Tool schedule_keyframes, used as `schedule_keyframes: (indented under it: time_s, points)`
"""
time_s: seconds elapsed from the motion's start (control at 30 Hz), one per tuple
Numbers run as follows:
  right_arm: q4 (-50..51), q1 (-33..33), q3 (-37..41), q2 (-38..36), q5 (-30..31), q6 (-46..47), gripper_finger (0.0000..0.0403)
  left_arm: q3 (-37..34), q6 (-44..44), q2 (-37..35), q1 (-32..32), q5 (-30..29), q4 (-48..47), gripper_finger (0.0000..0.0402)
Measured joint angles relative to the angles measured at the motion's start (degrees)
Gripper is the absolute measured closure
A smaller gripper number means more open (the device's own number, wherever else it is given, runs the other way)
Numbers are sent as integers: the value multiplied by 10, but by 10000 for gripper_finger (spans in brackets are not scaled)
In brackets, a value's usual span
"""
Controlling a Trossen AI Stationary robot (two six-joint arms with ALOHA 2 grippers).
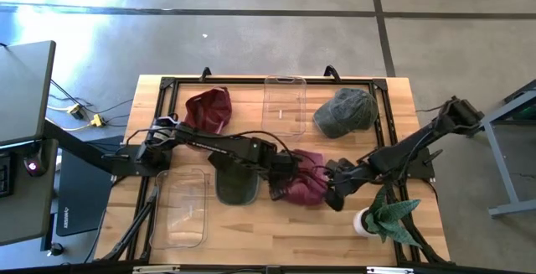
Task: Pick & Place hat
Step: Put the bottom maroon cap into the top transparent bin
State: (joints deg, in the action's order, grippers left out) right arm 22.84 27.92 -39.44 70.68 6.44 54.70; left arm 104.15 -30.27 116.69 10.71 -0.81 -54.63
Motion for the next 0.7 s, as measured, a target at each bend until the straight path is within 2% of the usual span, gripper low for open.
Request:
schedule_keyframes:
  time_s: [0.13,0.3,0.43,0.53,0.7]
  points:
    - [-71,25,0,-16,-3,-135,179,1,11,6,3,20,50,401]
    - [-196,55,0,35,22,-235,195,-7,1,12,-7,21,75,401]
    - [-227,55,-1,78,60,-199,220,-54,-9,30,-16,20,82,401]
    - [-205,53,0,121,68,-144,246,-93,-28,23,-21,26,127,401]
    - [-123,53,0,150,68,-70,316,-139,-50,27,-21,30,110,401]
